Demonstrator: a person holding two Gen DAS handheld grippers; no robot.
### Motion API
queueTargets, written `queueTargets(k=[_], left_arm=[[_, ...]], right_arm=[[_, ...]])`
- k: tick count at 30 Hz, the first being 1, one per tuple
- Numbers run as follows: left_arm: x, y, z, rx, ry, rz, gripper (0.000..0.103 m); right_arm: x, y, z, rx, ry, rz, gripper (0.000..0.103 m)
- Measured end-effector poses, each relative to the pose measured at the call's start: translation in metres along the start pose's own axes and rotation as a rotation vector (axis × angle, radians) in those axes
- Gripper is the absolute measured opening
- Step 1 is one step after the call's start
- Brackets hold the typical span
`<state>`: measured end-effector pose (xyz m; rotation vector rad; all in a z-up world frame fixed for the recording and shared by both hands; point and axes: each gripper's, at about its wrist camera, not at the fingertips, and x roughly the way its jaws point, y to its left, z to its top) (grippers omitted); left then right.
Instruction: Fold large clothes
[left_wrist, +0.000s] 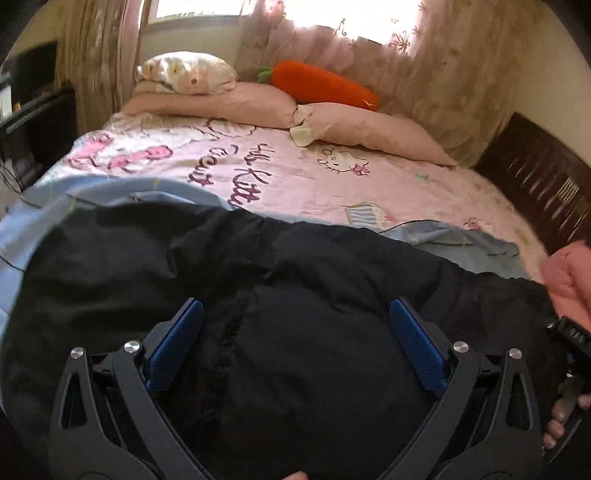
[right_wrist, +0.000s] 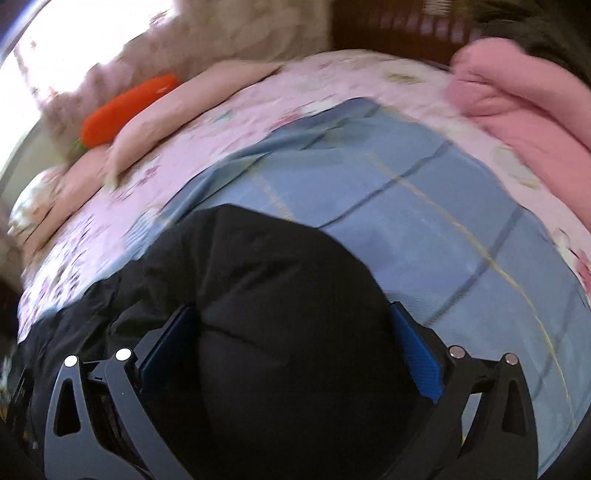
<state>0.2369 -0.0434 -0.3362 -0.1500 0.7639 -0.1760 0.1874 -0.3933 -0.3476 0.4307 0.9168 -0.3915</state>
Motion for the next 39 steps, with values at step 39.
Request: queueTargets(k=[39], left_arm=[[0.004, 0.031, -0.027, 0.023, -0.084, 0.105, 0.101]], right_arm=[[-0.034, 0.169, -0.089, -0.307, -0.252, 0.119, 0.102]])
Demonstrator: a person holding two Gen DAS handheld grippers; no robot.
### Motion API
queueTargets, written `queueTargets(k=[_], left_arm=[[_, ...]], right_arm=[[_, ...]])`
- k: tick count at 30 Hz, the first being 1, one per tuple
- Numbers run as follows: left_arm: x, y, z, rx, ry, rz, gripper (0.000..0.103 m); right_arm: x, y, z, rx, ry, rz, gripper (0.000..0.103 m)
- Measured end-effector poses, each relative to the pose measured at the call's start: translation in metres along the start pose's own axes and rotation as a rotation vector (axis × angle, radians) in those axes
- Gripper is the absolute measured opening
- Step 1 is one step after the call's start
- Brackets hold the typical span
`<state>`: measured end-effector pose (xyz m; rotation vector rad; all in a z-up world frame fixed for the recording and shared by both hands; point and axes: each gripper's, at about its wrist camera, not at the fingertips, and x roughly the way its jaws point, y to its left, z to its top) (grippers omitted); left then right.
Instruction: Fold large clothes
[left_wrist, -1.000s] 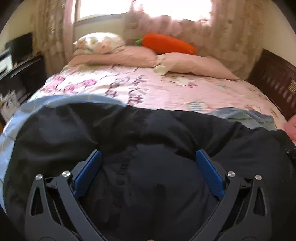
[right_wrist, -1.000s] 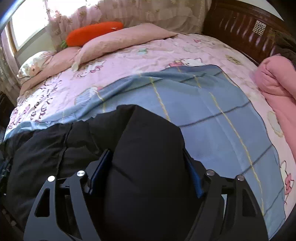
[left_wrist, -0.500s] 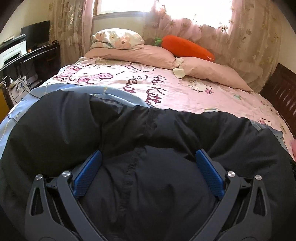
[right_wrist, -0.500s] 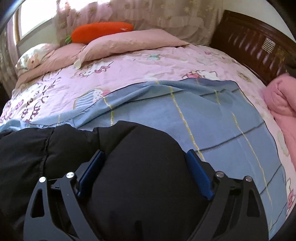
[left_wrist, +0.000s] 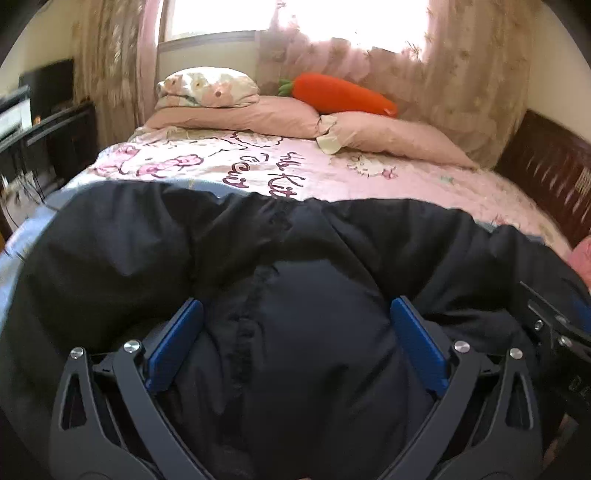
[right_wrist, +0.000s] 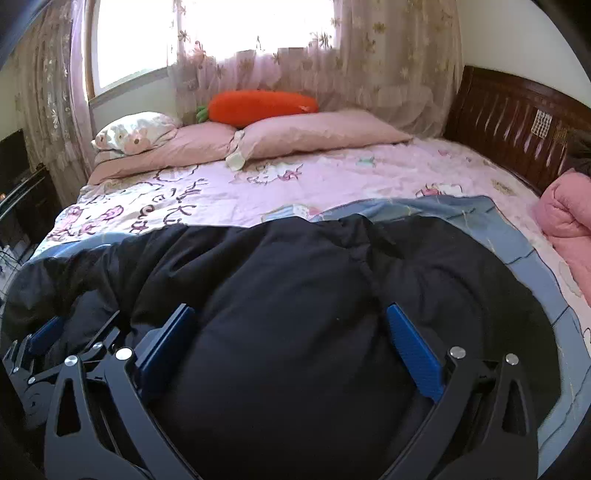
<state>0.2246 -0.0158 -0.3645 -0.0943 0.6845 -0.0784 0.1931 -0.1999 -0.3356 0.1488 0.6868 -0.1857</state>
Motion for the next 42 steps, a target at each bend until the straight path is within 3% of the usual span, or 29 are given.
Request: queueTargets(k=[5, 9, 12, 15, 17, 19, 21, 25, 27, 28, 30, 32, 34, 35, 37, 39, 40, 42], left_arm=[[0.003, -0.004, 0.001, 0.008, 0.012, 0.018, 0.101], [0.0, 0.008, 0.003, -0.003, 0.007, 0.037, 0.101], [-0.004, 0.023, 0.009, 0.024, -0.02, 0.121, 0.101], [-0.004, 0.058, 0.017, -0.012, -0.017, 0.248, 0.101], [-0.005, 0.095, 0.021, -0.14, 0.002, 0.269, 0.101], [-0.002, 0.125, 0.019, -0.257, 0.036, 0.342, 0.101], [0.007, 0.152, 0.007, -0.41, 0.078, 0.25, 0.101], [0.009, 0.13, 0.009, -0.274, 0.083, 0.335, 0.101], [-0.004, 0.126, 0.013, -0.259, 0.056, 0.36, 0.101], [-0.022, 0.12, 0.016, -0.272, -0.013, 0.339, 0.101], [-0.047, 0.105, 0.021, -0.287, -0.117, 0.227, 0.101], [-0.056, 0.071, 0.028, -0.231, -0.149, 0.143, 0.101], [-0.045, 0.035, 0.031, -0.135, -0.112, 0.06, 0.101], [-0.037, 0.024, 0.03, -0.095, -0.089, 0.05, 0.101], [-0.001, 0.004, 0.022, 0.033, 0.034, 0.113, 0.101], [0.014, 0.019, 0.016, 0.0, 0.064, 0.065, 0.101], [0.014, 0.037, 0.018, -0.059, 0.051, 0.081, 0.101], [0.013, 0.053, 0.021, -0.024, 0.038, 0.159, 0.101]], right_arm=[[0.012, -0.013, 0.004, 0.017, 0.045, 0.023, 0.102], [0.016, -0.032, 0.013, 0.018, 0.039, -0.029, 0.102], [0.021, -0.073, 0.026, 0.085, 0.02, -0.152, 0.102], [0.04, -0.133, 0.026, 0.119, 0.049, -0.369, 0.102], [0.051, -0.187, 0.011, 0.307, 0.093, -0.232, 0.102], [0.053, -0.199, 0.002, 0.346, 0.098, -0.198, 0.102], [0.052, -0.186, -0.001, 0.283, 0.069, -0.235, 0.102], [0.052, -0.169, 0.004, 0.219, 0.062, -0.326, 0.102], [0.034, -0.157, 0.011, 0.21, 0.064, -0.393, 0.102], [0.021, -0.145, 0.015, 0.204, 0.031, -0.359, 0.102], [-0.001, -0.122, 0.016, 0.184, -0.039, -0.225, 0.102], [-0.007, -0.094, 0.018, 0.129, -0.062, -0.163, 0.102], [0.004, -0.06, 0.018, 0.032, -0.024, -0.109, 0.102], [0.01, -0.049, 0.016, -0.019, -0.026, -0.137, 0.102], [0.019, -0.047, 0.015, -0.055, -0.032, -0.152, 0.102], [0.03, -0.064, 0.016, 0.002, 0.001, -0.168, 0.102], [0.033, -0.074, 0.017, 0.038, 0.01, -0.185, 0.102], [0.035, -0.09, 0.018, -0.012, -0.004, -0.266, 0.102]])
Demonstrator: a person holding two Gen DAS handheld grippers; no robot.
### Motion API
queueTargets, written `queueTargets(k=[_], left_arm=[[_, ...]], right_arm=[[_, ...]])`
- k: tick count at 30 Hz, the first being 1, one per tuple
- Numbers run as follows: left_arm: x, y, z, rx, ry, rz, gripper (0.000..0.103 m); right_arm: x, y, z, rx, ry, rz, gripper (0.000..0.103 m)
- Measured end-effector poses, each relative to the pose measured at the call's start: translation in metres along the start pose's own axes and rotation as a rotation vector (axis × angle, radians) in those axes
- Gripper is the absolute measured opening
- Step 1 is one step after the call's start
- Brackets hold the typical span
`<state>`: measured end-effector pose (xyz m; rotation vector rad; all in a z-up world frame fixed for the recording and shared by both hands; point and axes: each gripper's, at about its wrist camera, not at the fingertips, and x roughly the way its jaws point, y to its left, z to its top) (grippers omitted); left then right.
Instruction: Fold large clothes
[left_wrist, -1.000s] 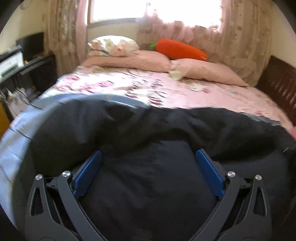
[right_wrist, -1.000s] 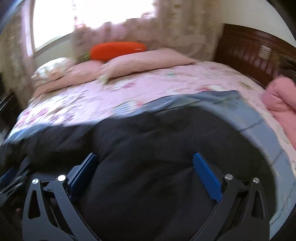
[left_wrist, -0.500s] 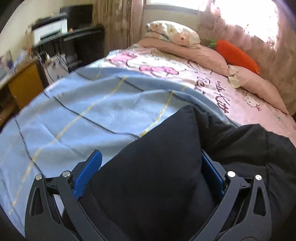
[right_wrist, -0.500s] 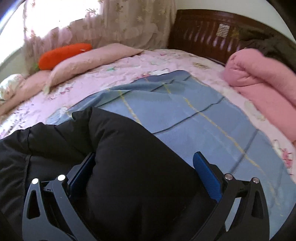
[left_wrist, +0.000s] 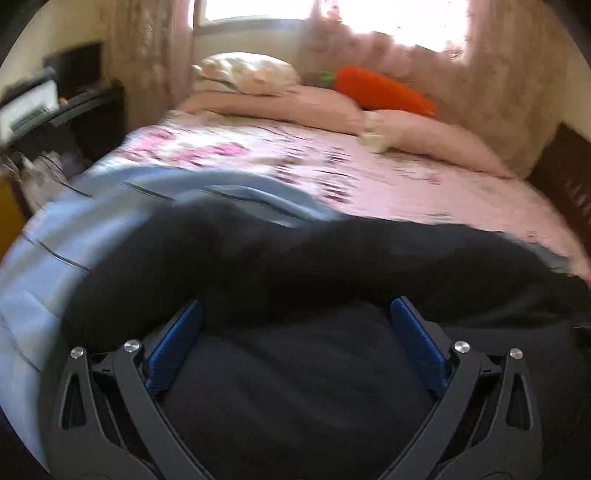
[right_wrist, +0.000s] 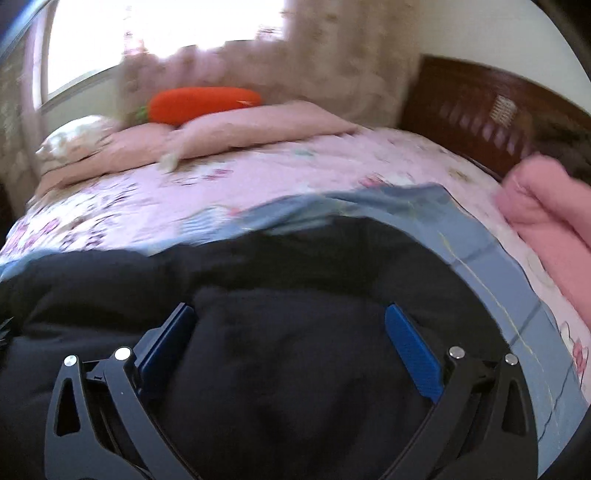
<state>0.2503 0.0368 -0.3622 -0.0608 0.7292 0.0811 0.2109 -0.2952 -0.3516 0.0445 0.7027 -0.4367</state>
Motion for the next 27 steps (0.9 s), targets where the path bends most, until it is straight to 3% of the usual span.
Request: queueTargets(k=[1, 2, 5, 7, 11, 14, 15, 19, 23, 26, 27], left_arm=[[-0.001, 0.011, 0.001, 0.037, -0.024, 0.089, 0.101], [-0.002, 0.023, 0.001, 0.029, -0.036, 0.131, 0.101], [0.004, 0.075, -0.001, -0.143, 0.003, 0.18, 0.101], [0.011, 0.097, -0.003, -0.27, 0.044, 0.1, 0.101], [-0.013, 0.072, 0.011, -0.096, 0.021, 0.174, 0.101], [-0.078, 0.066, 0.02, -0.114, -0.129, 0.052, 0.101], [-0.103, 0.067, 0.022, -0.119, -0.16, 0.042, 0.101], [-0.189, 0.061, 0.055, -0.083, -0.202, 0.017, 0.101], [-0.292, 0.049, 0.09, 0.016, -0.273, 0.024, 0.101], [-0.366, 0.031, 0.128, 0.165, -0.173, 0.134, 0.101], [-0.383, 0.028, 0.133, 0.195, -0.174, 0.14, 0.101]], right_arm=[[0.004, -0.006, -0.001, -0.033, -0.019, -0.108, 0.102], [0.009, -0.021, -0.004, -0.027, -0.028, -0.193, 0.102], [0.029, -0.075, -0.016, 0.205, 0.068, -0.08, 0.102], [0.029, -0.075, -0.015, 0.209, 0.072, -0.062, 0.102], [0.0, -0.06, -0.002, 0.135, 0.09, -0.144, 0.102], [-0.066, -0.069, 0.001, 0.232, 0.006, -0.031, 0.102], [-0.092, -0.069, 0.004, 0.249, -0.009, 0.011, 0.102], [-0.18, -0.061, 0.029, 0.205, 0.002, 0.105, 0.102], [-0.289, -0.067, 0.07, 0.203, -0.104, 0.074, 0.102], [-0.366, -0.077, 0.117, 0.219, -0.085, -0.056, 0.102], [-0.391, -0.081, 0.133, 0.22, -0.074, -0.083, 0.102]])
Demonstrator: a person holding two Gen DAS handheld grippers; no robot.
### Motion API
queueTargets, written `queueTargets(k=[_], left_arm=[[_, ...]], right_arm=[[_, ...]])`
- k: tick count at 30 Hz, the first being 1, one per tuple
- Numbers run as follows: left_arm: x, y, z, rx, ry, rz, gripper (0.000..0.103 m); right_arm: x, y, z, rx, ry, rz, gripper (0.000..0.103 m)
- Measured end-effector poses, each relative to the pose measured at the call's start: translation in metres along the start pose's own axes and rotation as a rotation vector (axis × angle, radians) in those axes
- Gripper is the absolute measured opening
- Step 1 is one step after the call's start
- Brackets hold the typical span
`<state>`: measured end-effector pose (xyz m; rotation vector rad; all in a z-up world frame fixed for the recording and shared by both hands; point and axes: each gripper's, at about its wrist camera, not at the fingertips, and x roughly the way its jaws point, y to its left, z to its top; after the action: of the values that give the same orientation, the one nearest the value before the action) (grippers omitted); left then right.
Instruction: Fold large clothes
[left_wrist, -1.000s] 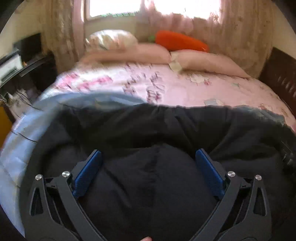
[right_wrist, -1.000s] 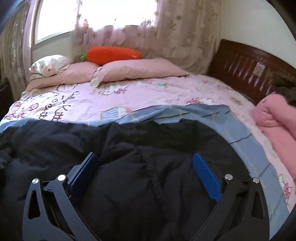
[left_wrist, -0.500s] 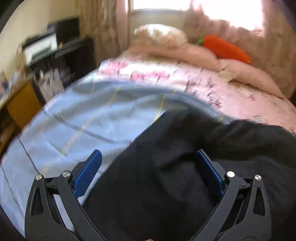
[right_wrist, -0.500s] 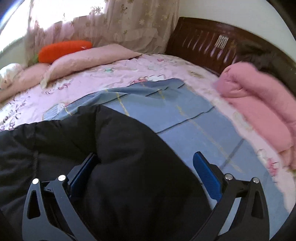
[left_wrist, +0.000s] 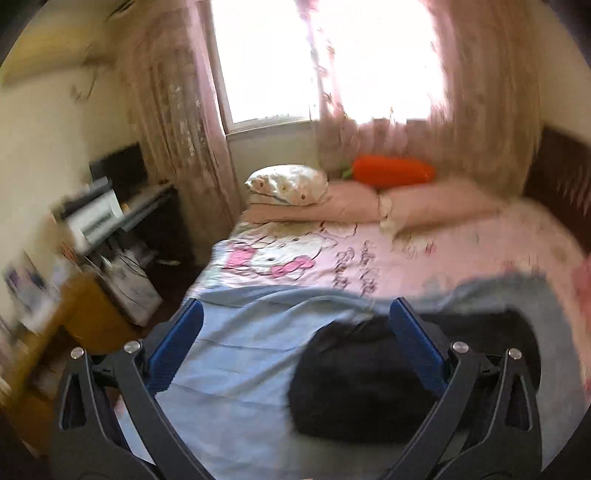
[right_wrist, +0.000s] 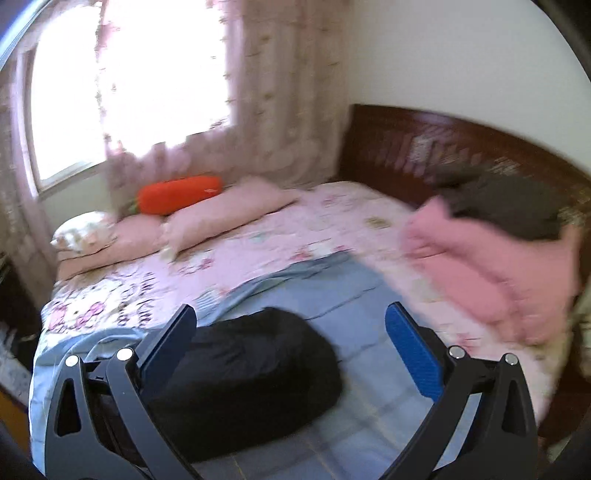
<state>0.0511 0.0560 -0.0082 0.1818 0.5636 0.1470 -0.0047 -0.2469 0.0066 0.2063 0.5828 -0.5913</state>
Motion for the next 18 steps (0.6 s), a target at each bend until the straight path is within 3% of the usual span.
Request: queueTargets(k=[3, 6, 8, 10, 12, 14, 18], left_arm=[[-0.066, 0.014, 0.019, 0.019, -0.054, 0.003, 0.101], [-0.109, 0.026, 0.023, -0.036, 0.003, -0.083, 0.101], [-0.132, 0.03, 0.016, -0.03, 0.02, -0.105, 0.101], [-0.153, 0.029, 0.004, -0.002, 0.001, -0.068, 0.101], [-0.165, 0.024, -0.006, 0.039, 0.01, -0.05, 0.101], [-0.17, 0.015, -0.015, 0.073, 0.058, -0.1, 0.101], [-0.17, 0.006, -0.032, -0.003, 0.169, -0.147, 0.101]], right_arm=[[-0.057, -0.006, 0.033, -0.045, -0.001, -0.005, 0.102], [-0.103, -0.005, 0.037, -0.177, -0.028, 0.092, 0.102], [-0.126, 0.0, 0.022, -0.335, -0.042, 0.098, 0.102], [-0.143, 0.0, -0.001, -0.41, -0.086, 0.059, 0.102], [-0.153, -0.006, -0.019, -0.425, -0.067, 0.087, 0.102], [-0.156, -0.015, -0.034, -0.403, -0.028, 0.155, 0.102], [-0.144, -0.028, -0.056, -0.389, 0.094, 0.229, 0.102]])
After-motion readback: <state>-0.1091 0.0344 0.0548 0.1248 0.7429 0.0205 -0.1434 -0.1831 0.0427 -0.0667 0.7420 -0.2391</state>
